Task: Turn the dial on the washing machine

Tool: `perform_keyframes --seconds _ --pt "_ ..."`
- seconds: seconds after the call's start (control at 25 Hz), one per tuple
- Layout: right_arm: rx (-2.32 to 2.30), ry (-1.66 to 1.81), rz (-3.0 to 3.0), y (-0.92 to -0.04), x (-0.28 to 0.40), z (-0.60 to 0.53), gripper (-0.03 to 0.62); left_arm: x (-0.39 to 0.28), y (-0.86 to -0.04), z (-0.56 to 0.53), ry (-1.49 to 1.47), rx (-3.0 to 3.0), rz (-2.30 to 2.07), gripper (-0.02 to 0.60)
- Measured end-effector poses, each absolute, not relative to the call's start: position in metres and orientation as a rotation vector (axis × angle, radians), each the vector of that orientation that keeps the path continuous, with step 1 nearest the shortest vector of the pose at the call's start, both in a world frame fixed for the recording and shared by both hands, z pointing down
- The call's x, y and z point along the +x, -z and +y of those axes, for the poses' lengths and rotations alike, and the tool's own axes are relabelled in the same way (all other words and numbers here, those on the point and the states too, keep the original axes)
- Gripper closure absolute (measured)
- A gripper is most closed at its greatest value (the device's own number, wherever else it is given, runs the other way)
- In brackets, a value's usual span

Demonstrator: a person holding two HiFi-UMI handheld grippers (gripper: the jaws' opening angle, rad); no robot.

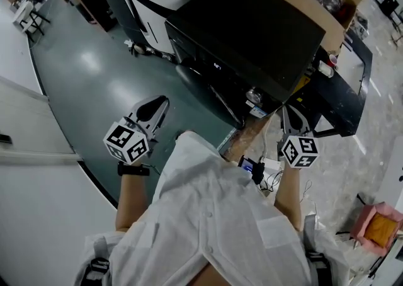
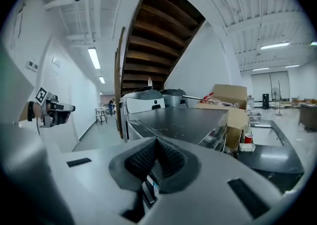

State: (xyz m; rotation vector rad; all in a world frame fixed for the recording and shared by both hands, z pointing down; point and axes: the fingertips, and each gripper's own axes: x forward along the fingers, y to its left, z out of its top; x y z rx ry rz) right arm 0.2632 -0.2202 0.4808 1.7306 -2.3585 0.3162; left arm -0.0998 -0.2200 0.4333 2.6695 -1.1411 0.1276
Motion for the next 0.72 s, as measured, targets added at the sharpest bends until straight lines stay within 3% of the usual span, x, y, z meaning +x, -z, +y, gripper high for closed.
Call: perform_keyframes --seconds 0.72 --pt "1.629 -0.283 -2.370 -0.485 0.240 -0.226 0.594 -0.112 -0.443 -0.215 -0.134 2.629 -1.158 0.545"
